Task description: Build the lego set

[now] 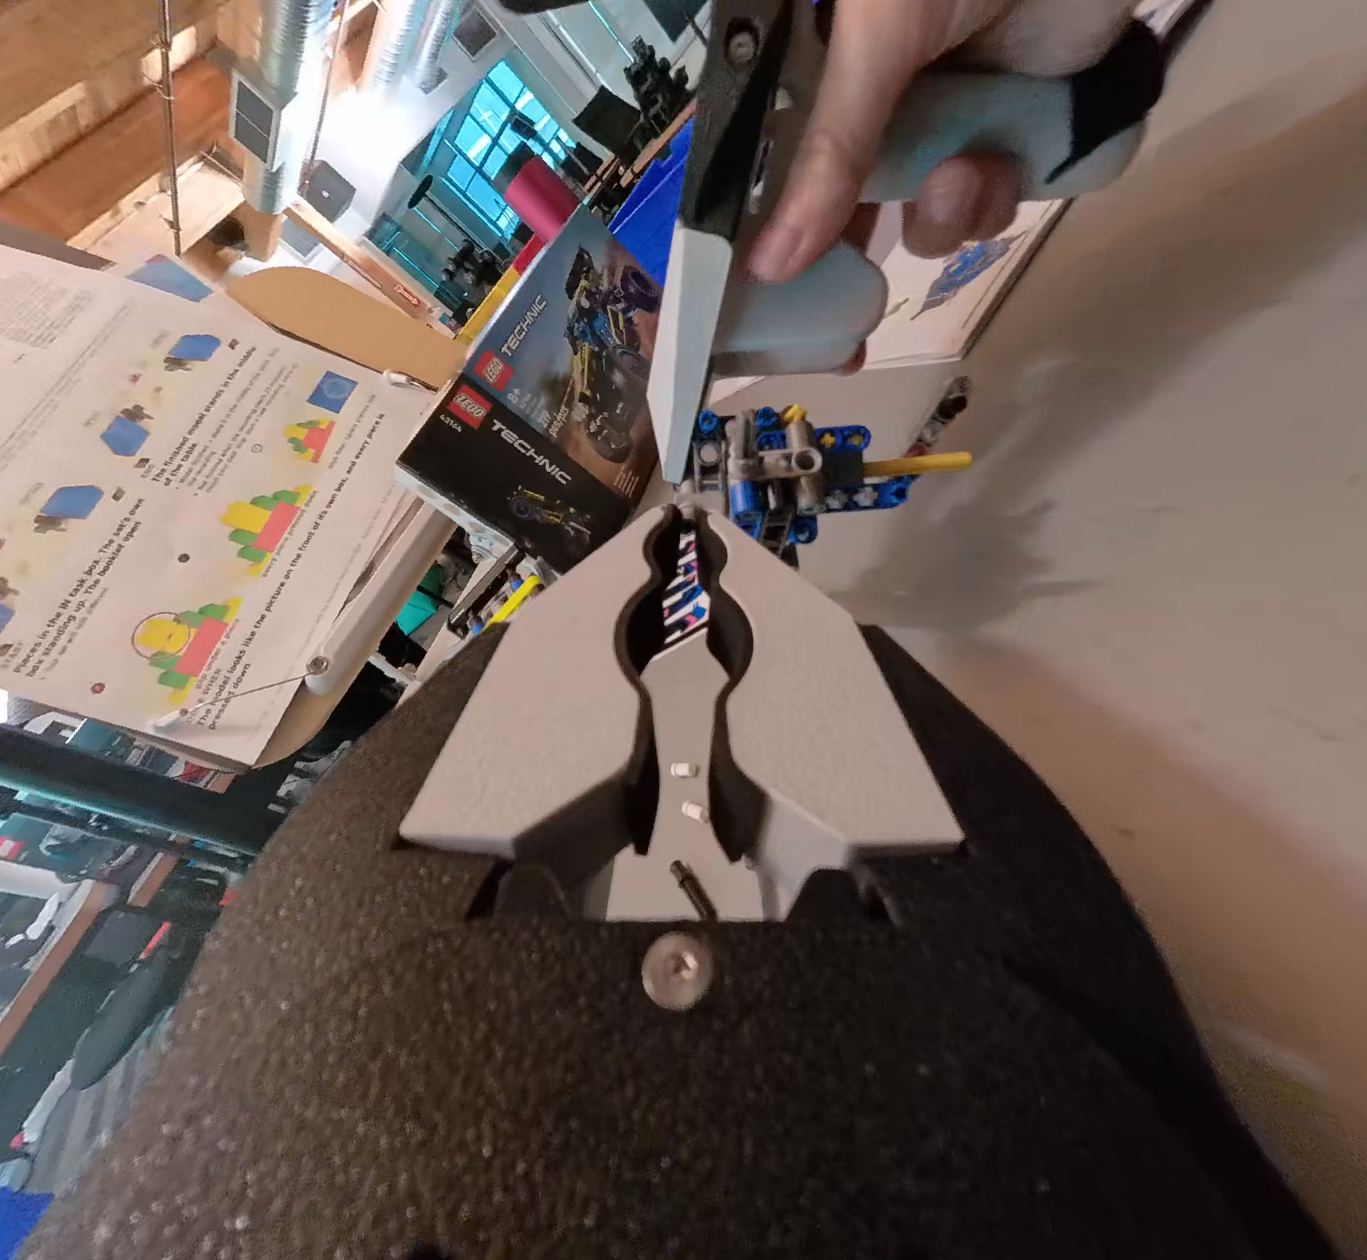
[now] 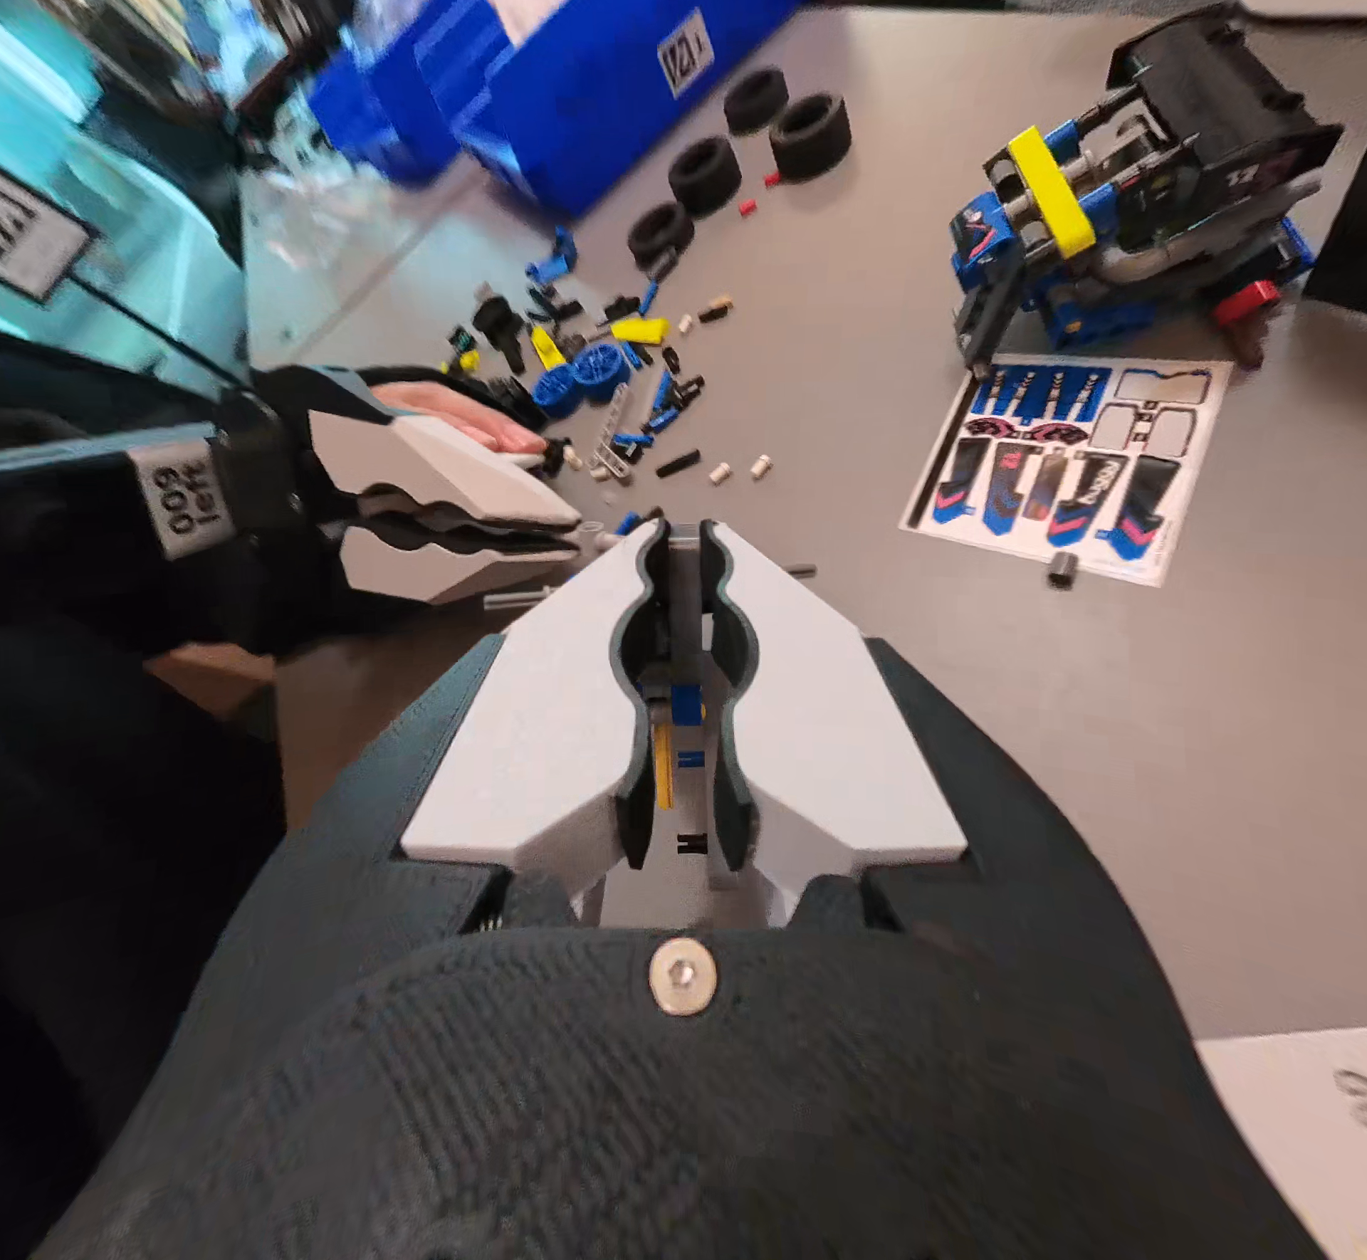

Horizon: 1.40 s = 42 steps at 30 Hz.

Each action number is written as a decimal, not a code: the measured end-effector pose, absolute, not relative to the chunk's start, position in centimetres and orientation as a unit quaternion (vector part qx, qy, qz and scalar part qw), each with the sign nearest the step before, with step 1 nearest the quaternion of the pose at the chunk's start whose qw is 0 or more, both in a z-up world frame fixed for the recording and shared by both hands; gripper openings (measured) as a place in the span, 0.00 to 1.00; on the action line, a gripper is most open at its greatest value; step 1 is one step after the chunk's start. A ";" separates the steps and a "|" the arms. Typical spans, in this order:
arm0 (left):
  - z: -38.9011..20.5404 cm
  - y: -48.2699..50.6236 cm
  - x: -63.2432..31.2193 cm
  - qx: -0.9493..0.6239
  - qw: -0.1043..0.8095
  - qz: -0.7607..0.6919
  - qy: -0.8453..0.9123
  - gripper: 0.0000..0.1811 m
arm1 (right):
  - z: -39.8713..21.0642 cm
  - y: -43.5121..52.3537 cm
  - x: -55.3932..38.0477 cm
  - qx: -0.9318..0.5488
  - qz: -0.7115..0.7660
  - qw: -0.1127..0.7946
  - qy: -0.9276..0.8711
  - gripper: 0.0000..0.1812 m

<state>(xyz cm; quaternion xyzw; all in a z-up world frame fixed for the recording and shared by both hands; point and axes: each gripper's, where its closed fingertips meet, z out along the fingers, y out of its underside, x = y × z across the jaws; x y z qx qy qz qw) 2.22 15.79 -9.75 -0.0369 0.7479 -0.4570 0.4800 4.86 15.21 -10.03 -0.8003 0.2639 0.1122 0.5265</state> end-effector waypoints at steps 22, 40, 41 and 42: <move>-12.0 14.9 1.7 0.043 0.509 -0.348 0.786 0.01 | -11.7 14.6 3.0 -0.724 0.136 0.607 0.298 0.05; -12.4 14.1 1.8 0.051 0.543 -0.289 0.787 0.00 | -12.1 14.1 3.3 -0.641 0.215 0.634 0.374 0.06; -12.4 14.0 1.8 0.050 0.542 -0.288 0.788 0.00 | -12.2 14.1 3.3 -0.643 0.214 0.631 0.377 0.06; -12.4 14.0 1.8 0.046 0.538 -0.292 0.790 0.00 | -12.3 14.1 3.3 -0.644 0.215 0.629 0.378 0.06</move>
